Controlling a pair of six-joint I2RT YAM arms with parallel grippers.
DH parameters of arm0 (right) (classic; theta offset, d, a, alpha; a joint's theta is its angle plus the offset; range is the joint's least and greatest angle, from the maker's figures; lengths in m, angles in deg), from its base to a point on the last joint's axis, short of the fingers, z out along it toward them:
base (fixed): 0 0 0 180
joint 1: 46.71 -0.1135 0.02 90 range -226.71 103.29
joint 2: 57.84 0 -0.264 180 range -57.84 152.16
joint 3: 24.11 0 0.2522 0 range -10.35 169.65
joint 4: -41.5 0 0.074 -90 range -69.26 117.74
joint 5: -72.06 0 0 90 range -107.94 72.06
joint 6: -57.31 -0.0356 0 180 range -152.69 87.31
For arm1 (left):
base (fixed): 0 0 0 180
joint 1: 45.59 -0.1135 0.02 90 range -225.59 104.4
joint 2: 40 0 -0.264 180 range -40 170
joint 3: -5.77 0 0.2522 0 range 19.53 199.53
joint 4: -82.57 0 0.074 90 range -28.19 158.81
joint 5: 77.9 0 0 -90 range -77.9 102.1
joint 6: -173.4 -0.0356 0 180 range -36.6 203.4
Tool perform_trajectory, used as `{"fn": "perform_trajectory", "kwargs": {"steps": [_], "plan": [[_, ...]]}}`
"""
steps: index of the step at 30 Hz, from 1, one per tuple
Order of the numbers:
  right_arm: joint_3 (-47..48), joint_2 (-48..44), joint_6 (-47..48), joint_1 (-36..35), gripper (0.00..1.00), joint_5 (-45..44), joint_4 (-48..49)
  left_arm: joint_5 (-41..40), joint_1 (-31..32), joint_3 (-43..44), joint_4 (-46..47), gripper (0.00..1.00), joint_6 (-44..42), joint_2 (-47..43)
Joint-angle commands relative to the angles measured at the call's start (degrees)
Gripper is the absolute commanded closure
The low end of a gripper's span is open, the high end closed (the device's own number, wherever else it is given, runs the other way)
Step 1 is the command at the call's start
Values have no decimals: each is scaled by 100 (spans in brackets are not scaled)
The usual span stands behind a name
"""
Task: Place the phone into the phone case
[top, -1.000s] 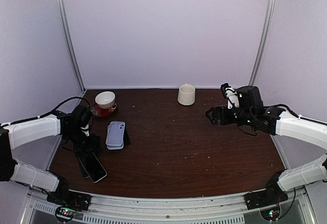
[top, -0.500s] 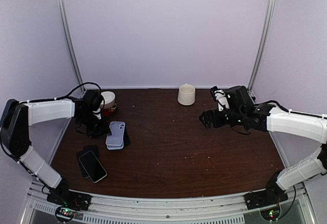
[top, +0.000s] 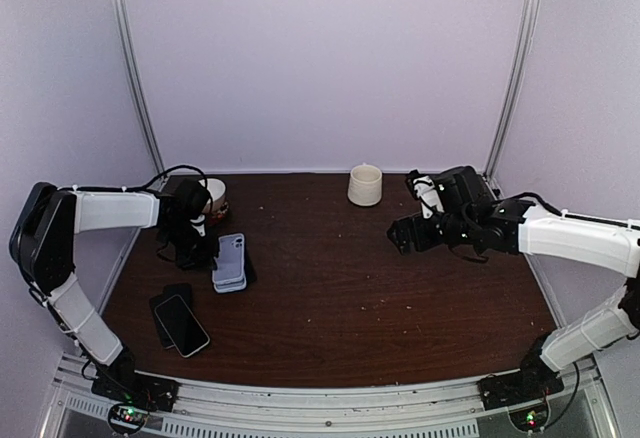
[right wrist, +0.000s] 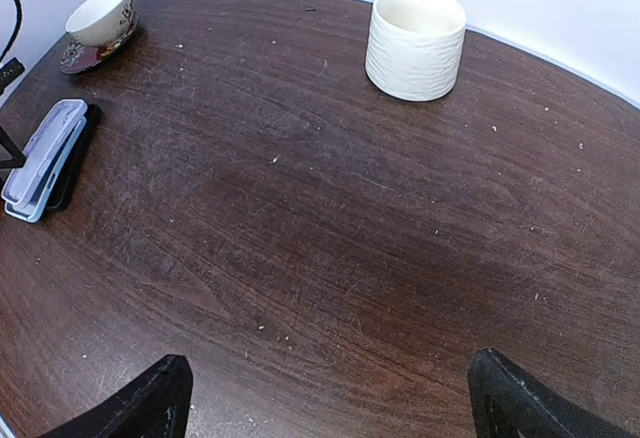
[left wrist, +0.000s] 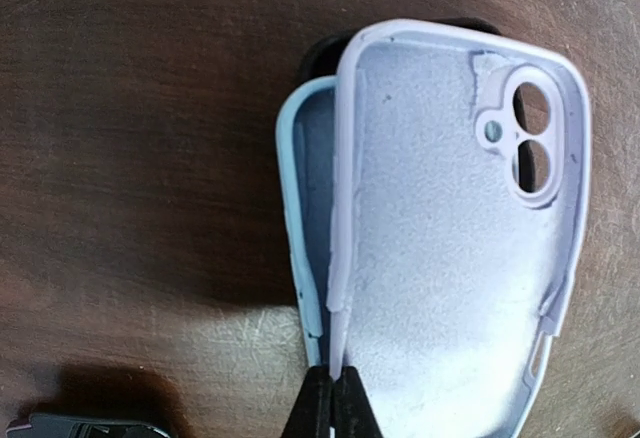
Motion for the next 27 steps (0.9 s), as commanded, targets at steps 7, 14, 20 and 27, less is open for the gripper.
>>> {"fn": "perform_trajectory", "kwargs": {"steps": [7,14,20,27], "plan": [[824,169,-125,-391,0,-513,-519,-1031,621,276,70,100,-668,-1121],[2019,1311,-787,-1384,1,760,827,-1429,1443,216,1061,100,-863,-2047],[2907,2515,-1741,-1587,11,1601,2094,-1688,1760,171,1549,100,-1033,-2362],[3665,3209,-1969,-1696,23,1666,2039,-1667,1904,133,1719,100,-1023,-2291]]}}
